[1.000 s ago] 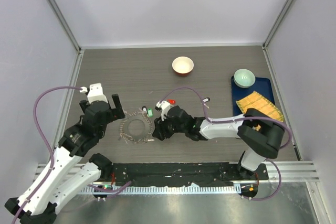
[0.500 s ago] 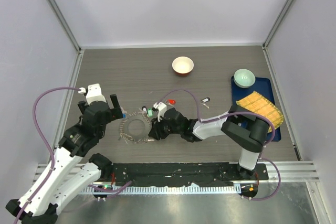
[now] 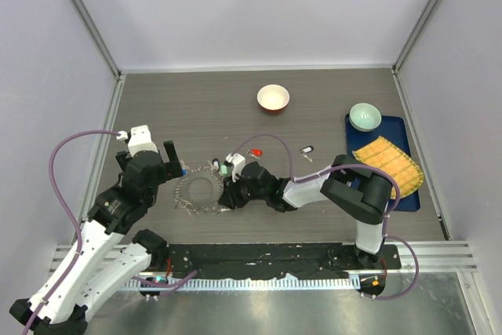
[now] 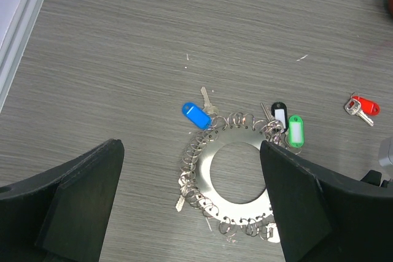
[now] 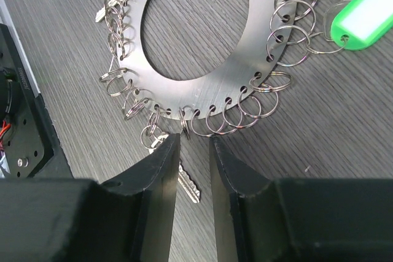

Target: Put the keys on the keyring

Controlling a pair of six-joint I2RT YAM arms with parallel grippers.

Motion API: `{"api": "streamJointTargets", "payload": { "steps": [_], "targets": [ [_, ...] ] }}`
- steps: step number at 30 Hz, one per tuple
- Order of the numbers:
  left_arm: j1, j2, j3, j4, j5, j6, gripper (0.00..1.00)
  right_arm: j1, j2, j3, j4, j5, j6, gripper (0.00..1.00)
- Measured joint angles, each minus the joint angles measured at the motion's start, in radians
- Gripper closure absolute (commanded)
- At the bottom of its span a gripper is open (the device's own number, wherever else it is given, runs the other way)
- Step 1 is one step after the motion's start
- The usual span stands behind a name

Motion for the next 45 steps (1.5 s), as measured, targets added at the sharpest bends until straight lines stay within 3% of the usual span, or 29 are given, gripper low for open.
{"api": "streamJointTargets", "payload": {
  "steps": [7,19,36,42,45],
  "targets": [
    [0.003,0.000,-0.003,0.001,0.006,0.003,0.03,0.004,-0.004,0.000,-0.002,0.023,0.031,0.60],
    [0.007,-0.002,-0.007,0.001,0.010,0.010,0.04,0.032,-0.099,0.056,-0.141,0.109,-0.007,0.62],
    [0.013,-0.006,-0.009,0.001,0.028,0.017,0.04,0.031,0.021,0.142,-0.171,0.056,-0.051,0.63],
    [0.014,-0.005,-0.009,0.001,0.032,0.018,0.04,0.032,0.021,0.130,-0.157,0.049,-0.055,0.67],
    [0.016,-0.005,-0.009,0.001,0.034,0.018,0.04,0.032,0.021,0.124,-0.151,0.047,-0.060,0.75]
  ]
}}
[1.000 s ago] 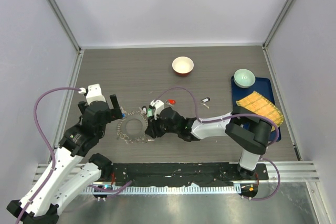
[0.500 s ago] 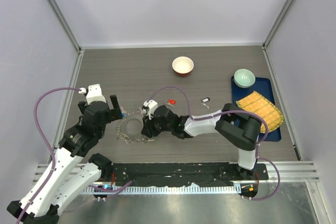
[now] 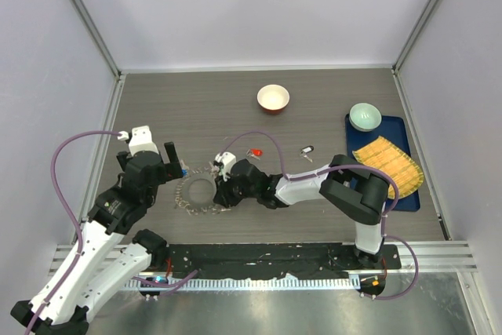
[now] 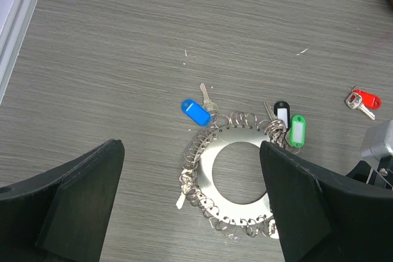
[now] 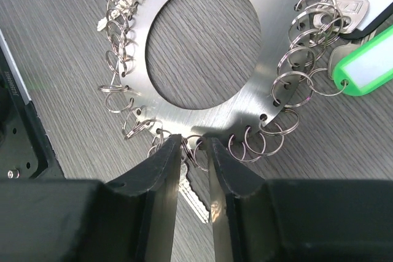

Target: Put the keys on the keyring

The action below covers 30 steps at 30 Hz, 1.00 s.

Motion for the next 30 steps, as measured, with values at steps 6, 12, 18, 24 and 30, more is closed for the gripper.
{"api": "streamJointTargets", "payload": {
  "steps": [6,12,18,24,30],
  "targets": [
    [0.003,0.002,0.000,0.000,0.016,0.003,0.04,0.002,-0.005,-0.006,0.002,-0.013,-0.043,0.91],
    [0.005,0.003,-0.009,0.007,0.053,0.013,0.03,0.002,-0.061,-0.021,-0.066,-0.016,-0.130,0.99],
    [0.008,-0.026,-0.026,0.028,0.155,0.060,0.08,0.003,-0.206,-0.016,-0.187,-0.016,-0.270,0.99],
    [0.008,-0.110,-0.070,0.113,0.379,0.150,0.17,0.003,-0.367,0.048,-0.345,-0.028,-0.459,0.99],
    [0.008,-0.150,-0.128,0.259,0.711,0.248,0.27,0.003,-0.522,0.092,-0.504,-0.052,-0.606,0.99]
  ]
}}
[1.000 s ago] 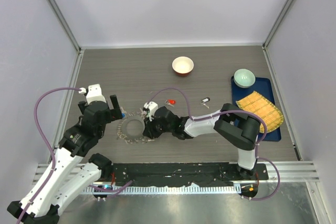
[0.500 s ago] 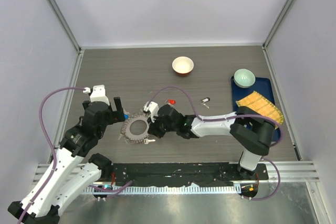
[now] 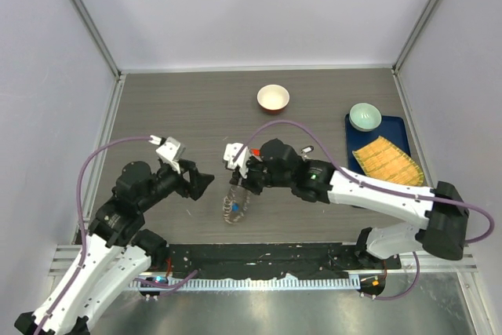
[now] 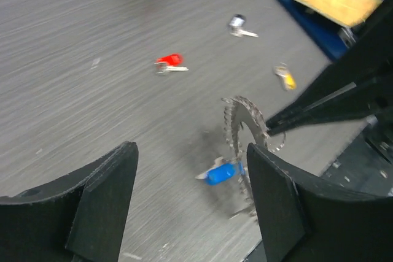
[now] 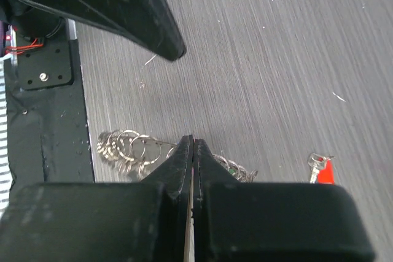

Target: Put the keys on the keyring

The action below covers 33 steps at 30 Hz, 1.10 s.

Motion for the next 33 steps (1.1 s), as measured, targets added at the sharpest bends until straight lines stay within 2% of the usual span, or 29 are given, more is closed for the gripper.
{"api": "streamJointTargets", "payload": {
  "steps": [6,11,14,22,33],
  "targets": [
    [0.000,0.091,-0.008,0.119,0.301,0.069,0.30,0.000,-0.128,0.000,-0.087,-0.008,-0.055,0.99],
    [-0.009,0.212,-0.001,0.173,0.473,0.100,0.40,0.001,-0.191,-0.011,-0.098,-0.008,-0.070,0.99],
    [-0.028,0.261,-0.001,0.196,0.500,0.105,0.46,0.001,-0.196,-0.027,-0.099,-0.006,-0.074,0.99],
    [-0.084,0.307,-0.001,0.254,0.553,0.121,0.52,0.001,-0.191,-0.050,-0.101,-0.006,-0.077,0.99],
    [-0.091,0.335,-0.001,0.261,0.589,0.205,0.52,0.001,-0.191,-0.052,-0.098,-0.028,-0.077,0.99]
  ]
}}
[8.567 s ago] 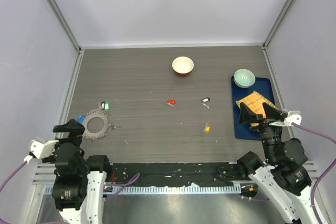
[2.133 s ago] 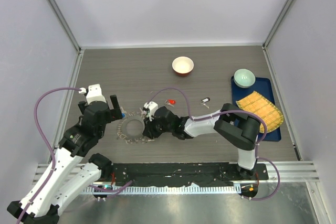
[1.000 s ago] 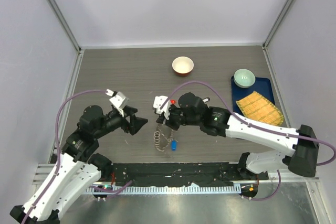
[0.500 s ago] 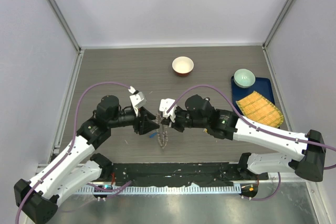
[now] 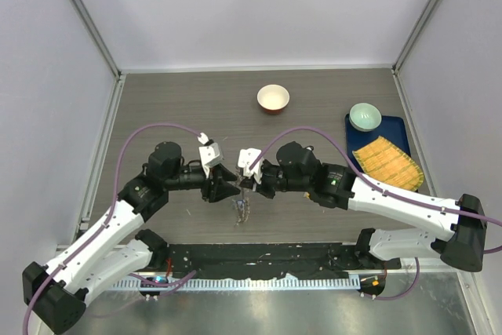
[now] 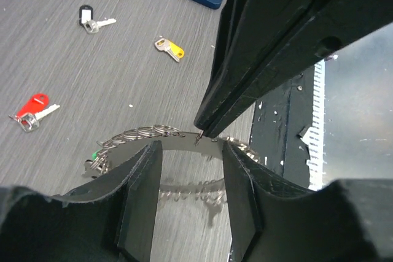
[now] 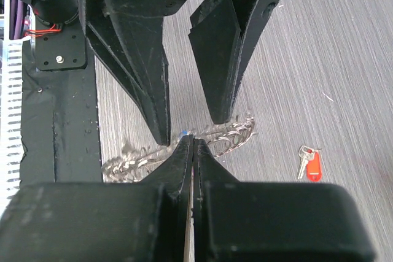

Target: Put the keys on the keyring

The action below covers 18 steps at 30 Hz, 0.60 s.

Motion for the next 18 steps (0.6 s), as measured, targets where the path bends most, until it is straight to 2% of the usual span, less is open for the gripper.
{"api": "streamJointTargets", "payload": {
  "steps": [6,10,18],
  "targets": [
    [-0.002,-0.069,-0.031,0.032,0.054,0.082,0.52,0.000,-0.001,-0.011,0.022,-0.023,0.007,0.99],
    [-0.002,-0.114,-0.053,0.057,0.103,0.123,0.57,0.000,-0.007,-0.023,0.027,-0.034,0.012,0.99],
    [-0.002,-0.086,-0.053,0.071,0.136,0.159,0.61,-0.002,-0.038,-0.024,0.030,-0.061,0.016,0.99]
  ]
}}
